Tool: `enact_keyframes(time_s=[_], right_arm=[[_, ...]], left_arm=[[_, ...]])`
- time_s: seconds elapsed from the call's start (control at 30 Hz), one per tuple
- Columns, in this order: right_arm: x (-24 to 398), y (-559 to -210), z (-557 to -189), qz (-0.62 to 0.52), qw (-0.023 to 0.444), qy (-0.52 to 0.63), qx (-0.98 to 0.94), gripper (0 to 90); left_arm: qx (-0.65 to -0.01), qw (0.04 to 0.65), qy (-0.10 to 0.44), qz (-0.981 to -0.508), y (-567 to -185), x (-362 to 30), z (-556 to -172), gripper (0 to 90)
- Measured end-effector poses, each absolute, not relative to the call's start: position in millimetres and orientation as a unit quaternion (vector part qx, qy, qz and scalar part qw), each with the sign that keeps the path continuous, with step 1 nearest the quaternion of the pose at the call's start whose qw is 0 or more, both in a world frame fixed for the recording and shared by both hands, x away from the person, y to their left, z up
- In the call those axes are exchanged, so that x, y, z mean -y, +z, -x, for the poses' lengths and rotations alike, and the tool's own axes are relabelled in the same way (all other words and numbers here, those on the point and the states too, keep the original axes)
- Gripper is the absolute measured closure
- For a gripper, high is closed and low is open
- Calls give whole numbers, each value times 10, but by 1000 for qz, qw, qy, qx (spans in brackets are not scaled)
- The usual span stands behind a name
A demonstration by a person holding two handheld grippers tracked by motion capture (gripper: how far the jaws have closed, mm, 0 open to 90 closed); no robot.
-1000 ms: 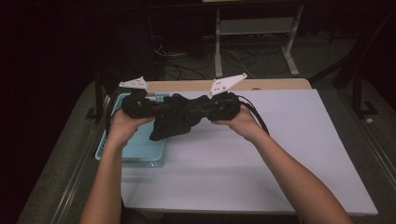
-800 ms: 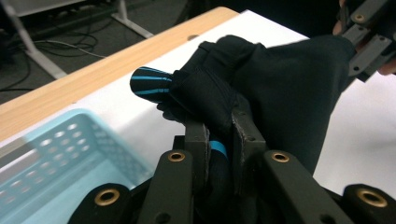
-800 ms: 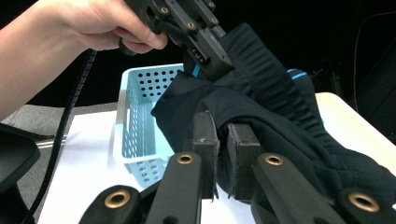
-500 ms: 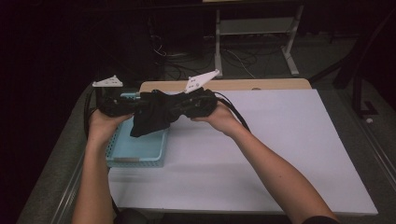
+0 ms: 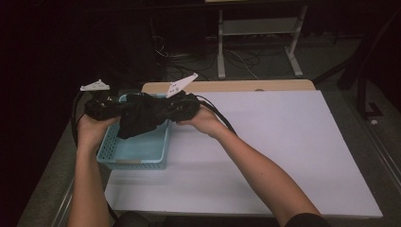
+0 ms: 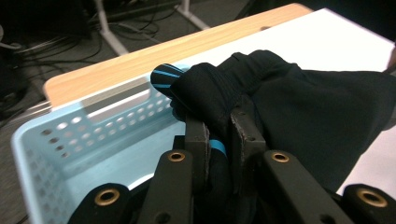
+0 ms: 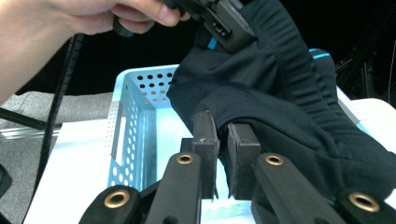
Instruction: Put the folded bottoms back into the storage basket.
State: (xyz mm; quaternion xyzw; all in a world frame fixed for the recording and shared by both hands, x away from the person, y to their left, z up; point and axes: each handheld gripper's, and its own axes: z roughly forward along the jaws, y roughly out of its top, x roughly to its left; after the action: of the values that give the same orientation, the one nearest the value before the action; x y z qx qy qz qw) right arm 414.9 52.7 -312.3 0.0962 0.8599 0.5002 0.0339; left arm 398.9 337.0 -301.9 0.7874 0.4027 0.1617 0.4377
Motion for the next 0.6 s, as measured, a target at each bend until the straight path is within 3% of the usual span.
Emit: enact_keyframes(time_s=[0.6], right_arm=[[-764, -3494, -4305, -119, 14, 466, -877, 829]], left_arm=[[-445, 398, 148, -788, -3346, -3508, -4109, 792]])
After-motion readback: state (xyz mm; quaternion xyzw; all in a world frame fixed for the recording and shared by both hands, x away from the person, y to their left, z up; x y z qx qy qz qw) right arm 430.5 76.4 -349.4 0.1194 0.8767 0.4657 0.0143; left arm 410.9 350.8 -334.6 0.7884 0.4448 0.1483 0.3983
